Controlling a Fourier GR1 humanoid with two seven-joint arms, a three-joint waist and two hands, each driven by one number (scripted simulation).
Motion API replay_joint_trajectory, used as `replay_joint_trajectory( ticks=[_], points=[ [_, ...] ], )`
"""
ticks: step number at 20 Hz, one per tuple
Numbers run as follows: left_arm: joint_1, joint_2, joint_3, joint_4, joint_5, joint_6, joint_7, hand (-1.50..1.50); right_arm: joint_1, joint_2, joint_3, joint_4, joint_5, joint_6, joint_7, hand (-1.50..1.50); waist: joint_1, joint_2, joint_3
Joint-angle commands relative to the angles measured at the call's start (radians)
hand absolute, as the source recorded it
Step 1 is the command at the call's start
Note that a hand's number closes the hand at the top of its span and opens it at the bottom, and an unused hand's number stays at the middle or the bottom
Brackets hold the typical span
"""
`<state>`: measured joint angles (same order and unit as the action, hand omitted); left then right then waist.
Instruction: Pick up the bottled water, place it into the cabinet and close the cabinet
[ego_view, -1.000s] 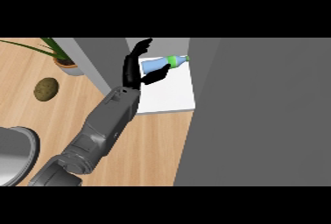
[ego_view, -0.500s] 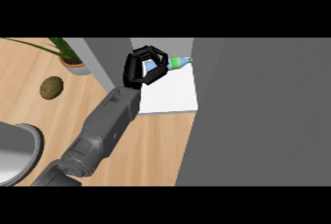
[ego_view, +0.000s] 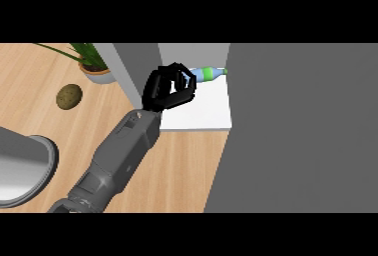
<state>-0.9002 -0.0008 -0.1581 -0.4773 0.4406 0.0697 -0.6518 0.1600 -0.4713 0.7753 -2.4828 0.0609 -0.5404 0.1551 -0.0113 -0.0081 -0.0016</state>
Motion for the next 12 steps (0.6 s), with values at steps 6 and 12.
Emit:
replay_joint_trajectory(
  ticks=[6, 12],
  points=[
    [0.311, 0.036, -0.068, -0.38, 0.055, -0.047, 0.073, 1.5, 0.051, -0.099, -0.033, -0.11, 0.033, 0.008, 0.025, -1.5, 0.043, -0.013, 0.002],
    [0.528, 0.079, -0.135, -0.701, 0.074, -0.029, 0.187, 1.5, -0.004, -0.127, -0.029, -0.117, 0.047, 0.017, 0.097, 1.5, 0.053, -0.012, 0.001]
  ],
)
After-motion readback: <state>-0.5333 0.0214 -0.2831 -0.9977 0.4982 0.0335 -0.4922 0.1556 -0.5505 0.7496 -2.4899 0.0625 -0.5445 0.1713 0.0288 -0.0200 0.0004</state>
